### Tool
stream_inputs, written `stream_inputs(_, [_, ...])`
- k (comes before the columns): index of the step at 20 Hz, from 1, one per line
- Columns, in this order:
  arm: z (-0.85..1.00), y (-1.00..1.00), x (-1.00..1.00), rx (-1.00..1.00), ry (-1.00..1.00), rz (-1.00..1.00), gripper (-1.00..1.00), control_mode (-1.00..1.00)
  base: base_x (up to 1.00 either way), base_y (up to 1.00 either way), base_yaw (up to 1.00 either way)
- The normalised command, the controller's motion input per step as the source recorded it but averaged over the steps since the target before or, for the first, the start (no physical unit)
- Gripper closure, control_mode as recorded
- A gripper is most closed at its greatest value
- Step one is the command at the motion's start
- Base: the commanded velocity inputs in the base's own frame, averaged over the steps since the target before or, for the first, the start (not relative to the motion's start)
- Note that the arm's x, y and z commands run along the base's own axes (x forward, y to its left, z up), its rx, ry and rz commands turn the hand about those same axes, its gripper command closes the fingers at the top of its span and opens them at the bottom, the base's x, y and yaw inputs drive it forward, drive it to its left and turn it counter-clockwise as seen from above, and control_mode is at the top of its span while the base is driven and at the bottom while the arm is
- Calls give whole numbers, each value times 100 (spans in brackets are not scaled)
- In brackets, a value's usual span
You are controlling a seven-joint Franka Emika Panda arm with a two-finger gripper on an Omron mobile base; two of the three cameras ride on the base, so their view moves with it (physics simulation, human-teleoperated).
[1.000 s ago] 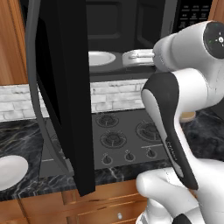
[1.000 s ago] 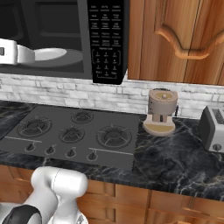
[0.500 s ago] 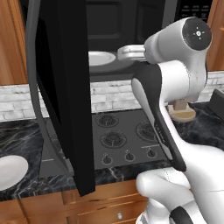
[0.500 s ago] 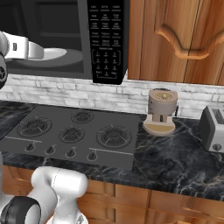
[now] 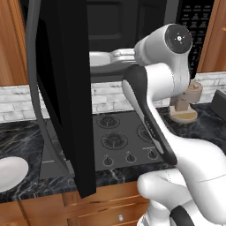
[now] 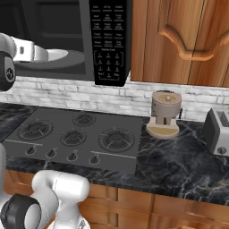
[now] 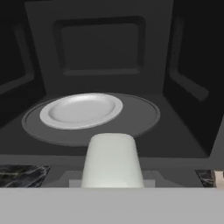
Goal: Pick the marshmallow from the counter and place it in the microwave. Then turn on the microwave.
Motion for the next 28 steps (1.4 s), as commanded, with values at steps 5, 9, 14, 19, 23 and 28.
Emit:
stream_inputs(5, [0, 26, 22, 0, 0, 0, 100, -100, 0, 0, 0])
stream_inputs(9, [0, 8, 42, 0, 4, 0, 100, -100, 0, 0, 0])
stream_inputs(14, [0, 6, 45, 0, 8, 0, 100, -100, 0, 0, 0])
stream_inputs(19, [0, 18, 41, -1, 6, 0, 100, -100, 0, 0, 0])
stream_inputs(23, [-1, 18, 43, -2, 4, 0, 100, -100, 0, 0, 0])
stream_inputs(28, [-8, 5, 46, -2, 5, 0, 100, -100, 0, 0, 0])
